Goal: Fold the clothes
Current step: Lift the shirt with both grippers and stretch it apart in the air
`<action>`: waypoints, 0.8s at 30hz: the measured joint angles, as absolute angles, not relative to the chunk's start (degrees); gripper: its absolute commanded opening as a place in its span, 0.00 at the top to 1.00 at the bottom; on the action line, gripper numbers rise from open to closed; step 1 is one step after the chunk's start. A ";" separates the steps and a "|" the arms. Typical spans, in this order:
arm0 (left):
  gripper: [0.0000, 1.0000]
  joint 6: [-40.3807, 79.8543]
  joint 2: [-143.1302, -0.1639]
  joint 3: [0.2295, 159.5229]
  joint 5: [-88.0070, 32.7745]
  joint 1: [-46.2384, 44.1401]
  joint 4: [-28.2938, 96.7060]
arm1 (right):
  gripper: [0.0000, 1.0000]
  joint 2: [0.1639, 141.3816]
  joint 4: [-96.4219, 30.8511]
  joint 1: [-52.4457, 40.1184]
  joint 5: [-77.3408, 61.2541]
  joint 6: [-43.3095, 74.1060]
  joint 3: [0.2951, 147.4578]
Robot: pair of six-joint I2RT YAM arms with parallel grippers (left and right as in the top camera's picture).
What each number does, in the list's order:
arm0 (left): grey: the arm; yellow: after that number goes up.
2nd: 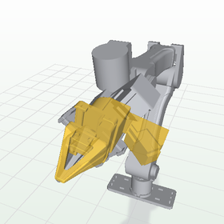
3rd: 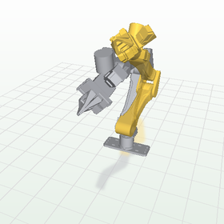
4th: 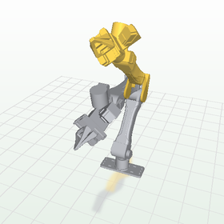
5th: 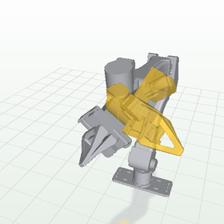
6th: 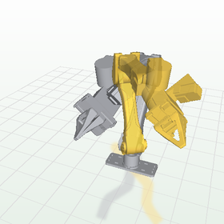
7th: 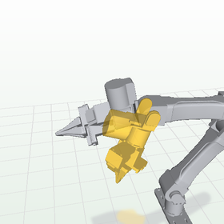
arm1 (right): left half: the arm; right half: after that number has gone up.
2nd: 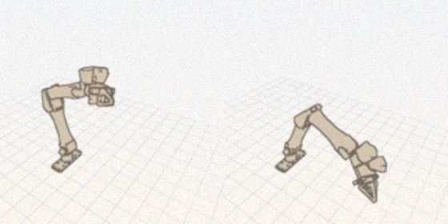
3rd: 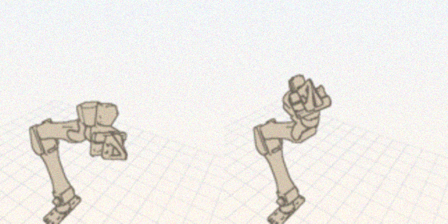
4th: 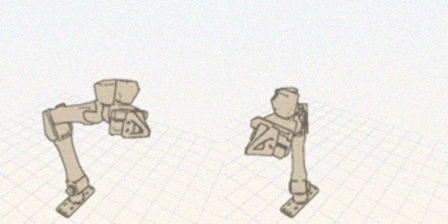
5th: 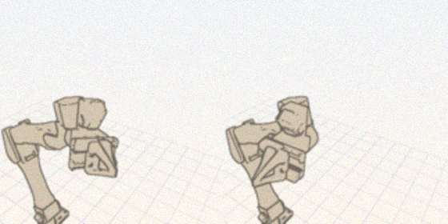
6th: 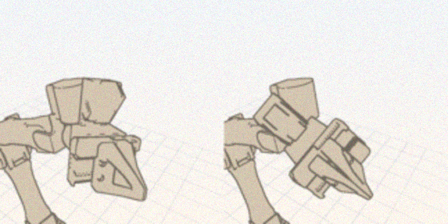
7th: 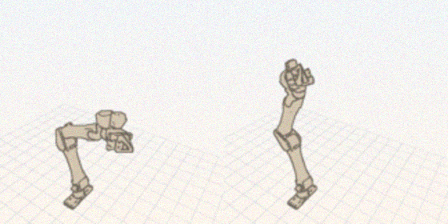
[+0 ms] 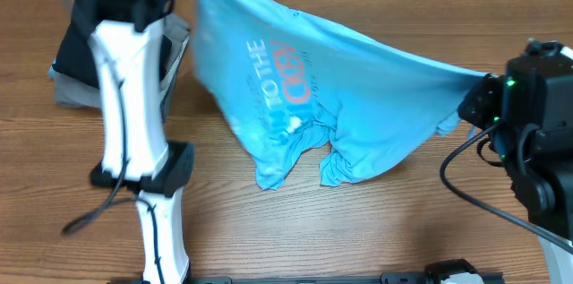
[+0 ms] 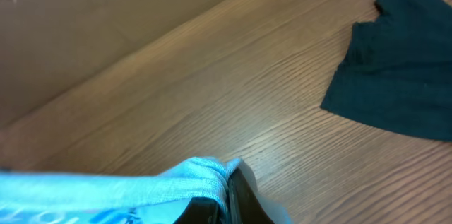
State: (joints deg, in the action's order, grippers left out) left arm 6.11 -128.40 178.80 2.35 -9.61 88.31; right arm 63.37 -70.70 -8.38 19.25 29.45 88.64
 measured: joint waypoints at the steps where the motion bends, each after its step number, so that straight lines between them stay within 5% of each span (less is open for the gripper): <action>1: 0.96 6.11 -126.26 178.91 2.92 -9.76 88.36 | 0.96 63.37 -70.26 -7.18 18.17 28.53 88.64; 17: 0.96 6.31 -93.17 179.67 17.02 -9.76 90.00 | 0.96 63.02 -84.66 -5.65 12.01 19.94 114.89; 24: 0.96 6.31 -90.80 179.28 18.72 -9.76 88.71 | 0.96 62.98 -82.85 -5.65 10.72 20.05 117.97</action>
State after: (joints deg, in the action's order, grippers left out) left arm 6.31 -90.80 179.28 18.72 -9.76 88.71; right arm 62.98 -82.85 -5.65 10.72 20.05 117.97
